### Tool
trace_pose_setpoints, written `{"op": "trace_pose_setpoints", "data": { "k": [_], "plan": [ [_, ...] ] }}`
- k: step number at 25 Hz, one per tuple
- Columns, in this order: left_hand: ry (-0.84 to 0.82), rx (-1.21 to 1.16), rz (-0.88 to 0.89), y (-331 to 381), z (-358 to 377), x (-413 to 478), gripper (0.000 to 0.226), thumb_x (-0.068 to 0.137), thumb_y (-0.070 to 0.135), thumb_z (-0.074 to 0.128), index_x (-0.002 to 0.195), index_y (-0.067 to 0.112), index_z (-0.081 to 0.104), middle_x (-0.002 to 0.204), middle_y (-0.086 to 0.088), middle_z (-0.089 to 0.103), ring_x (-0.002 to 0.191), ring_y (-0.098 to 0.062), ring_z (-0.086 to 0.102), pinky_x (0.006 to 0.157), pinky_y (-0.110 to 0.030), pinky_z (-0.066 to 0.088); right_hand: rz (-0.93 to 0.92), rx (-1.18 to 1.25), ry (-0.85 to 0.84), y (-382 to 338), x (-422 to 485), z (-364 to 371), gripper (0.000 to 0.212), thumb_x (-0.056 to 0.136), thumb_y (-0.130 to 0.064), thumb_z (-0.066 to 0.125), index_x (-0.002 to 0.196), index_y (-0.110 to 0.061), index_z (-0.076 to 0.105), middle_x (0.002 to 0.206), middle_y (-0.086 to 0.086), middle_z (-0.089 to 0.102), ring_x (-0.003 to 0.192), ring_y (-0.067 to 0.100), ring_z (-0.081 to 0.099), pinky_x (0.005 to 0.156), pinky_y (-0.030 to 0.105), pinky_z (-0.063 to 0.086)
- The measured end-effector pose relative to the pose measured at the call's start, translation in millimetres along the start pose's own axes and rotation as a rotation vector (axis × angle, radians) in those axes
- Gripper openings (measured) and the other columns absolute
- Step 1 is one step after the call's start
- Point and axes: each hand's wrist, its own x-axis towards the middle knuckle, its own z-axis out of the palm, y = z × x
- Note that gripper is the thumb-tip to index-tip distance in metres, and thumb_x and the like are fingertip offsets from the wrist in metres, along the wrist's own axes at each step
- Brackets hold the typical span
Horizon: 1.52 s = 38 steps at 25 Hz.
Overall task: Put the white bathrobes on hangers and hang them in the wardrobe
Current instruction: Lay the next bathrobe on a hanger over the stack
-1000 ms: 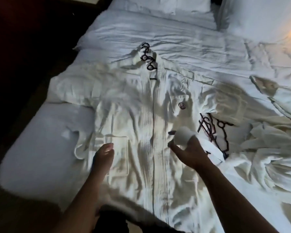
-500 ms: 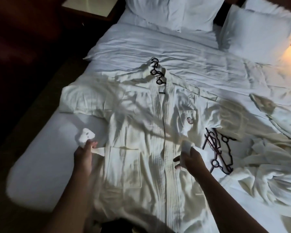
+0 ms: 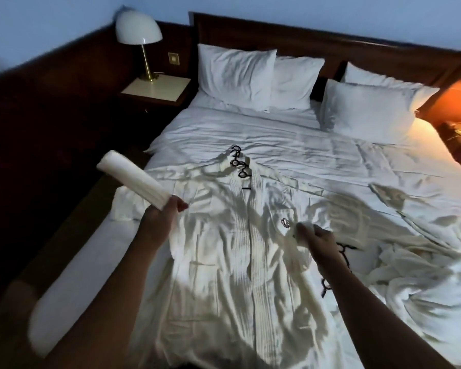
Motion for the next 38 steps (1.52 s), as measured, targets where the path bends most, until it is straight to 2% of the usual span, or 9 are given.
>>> {"op": "trace_pose_setpoints", "data": {
  "k": [3,6,11,15,20,25,28,32,38],
  "plan": [
    [-0.130,0.121,0.027,12.2,38.4,-13.7,0.026,0.105,0.024,0.052,0.098,0.008,0.071,0.089,-0.001,0.076,0.067,0.007,0.064,0.071,-0.020,0.045,-0.026,-0.061,-0.170,-28.6,-3.5,8.1,0.014,0.095,-0.013,0.065,0.090,-0.009,0.078,0.071,0.016,0.074,0.063,0.021,0.070,0.069,0.035,0.061],
    [-0.263,0.220,0.118,13.5,67.5,-20.3,0.020,0.085,0.015,0.050,0.092,0.019,0.067,0.076,0.001,0.069,0.061,-0.003,0.060,0.061,-0.023,0.044,0.048,-0.061,-0.413,-35.3,-6.2,10.3,0.061,0.082,0.019,0.049,0.116,-0.030,0.060,0.087,0.021,0.075,0.057,0.020,0.071,0.047,0.025,0.052],
    [-0.364,0.213,0.013,0.9,94.7,-20.0,0.011,0.094,0.016,0.049,0.101,0.023,0.055,0.068,0.001,0.054,0.058,-0.016,0.048,0.056,-0.026,0.039,0.280,-0.051,-0.513,-14.8,-10.4,17.5,0.018,0.066,-0.003,0.069,0.079,-0.012,0.060,0.065,0.005,0.054,0.049,0.011,0.048,0.044,0.021,0.033],
    [-0.427,0.221,-0.100,-2.0,112.7,-13.0,0.018,0.107,0.036,0.044,0.101,0.020,0.051,0.074,-0.006,0.052,0.059,-0.020,0.052,0.058,-0.031,0.043,0.277,-0.185,-0.592,-7.6,-8.6,28.1,0.022,0.072,-0.002,0.062,0.057,-0.014,0.053,0.062,0.008,0.057,0.051,0.015,0.044,0.052,0.027,0.029],
    [-0.365,0.303,-0.113,-2.2,119.7,-6.2,0.039,0.102,0.045,0.044,0.083,0.016,0.063,0.056,0.000,0.053,0.050,-0.018,0.051,0.058,-0.032,0.047,0.365,-0.463,-0.701,12.0,-6.0,39.1,0.047,0.074,-0.045,0.082,0.097,-0.007,0.070,0.081,0.006,0.072,0.075,0.021,0.066,0.070,0.028,0.051],
    [-0.284,0.317,-0.072,0.6,118.4,-7.2,0.021,0.101,0.034,0.052,0.097,0.015,0.062,0.075,-0.003,0.062,0.066,-0.023,0.062,0.064,-0.037,0.054,0.329,-1.106,-0.977,22.6,-14.2,31.9,0.042,0.096,-0.022,0.059,0.132,0.000,0.064,0.123,0.014,0.068,0.116,0.030,0.063,0.106,0.037,0.049],
    [-0.276,0.376,-0.008,-0.2,114.2,-10.4,0.011,0.094,0.031,0.066,0.098,0.020,0.065,0.086,-0.001,0.069,0.081,-0.024,0.068,0.075,-0.039,0.056,0.366,-0.877,-0.937,28.2,-5.0,23.1,0.068,0.086,-0.001,0.064,0.150,-0.016,0.048,0.148,0.015,0.048,0.112,0.032,0.061,0.087,0.036,0.053],
    [-0.257,0.368,0.047,-16.4,109.7,-22.3,0.019,0.086,0.032,0.079,0.082,0.022,0.064,0.072,0.010,0.067,0.065,-0.006,0.063,0.063,-0.026,0.051,0.603,-0.248,-0.760,45.1,-16.8,19.3,0.072,0.079,0.010,0.068,0.143,-0.014,0.046,0.131,0.029,0.056,0.086,0.043,0.074,0.079,0.052,0.060],
    [-0.267,0.352,0.087,-28.9,99.9,-26.0,0.023,0.092,0.031,0.067,0.070,0.027,0.064,0.058,0.009,0.058,0.061,-0.008,0.054,0.067,-0.034,0.048,0.586,-0.246,-1.002,46.9,-33.1,5.9,0.078,0.090,0.014,0.043,0.138,-0.045,0.026,0.113,0.019,0.075,0.059,0.027,0.065,0.060,0.032,0.055]
  ]
}}
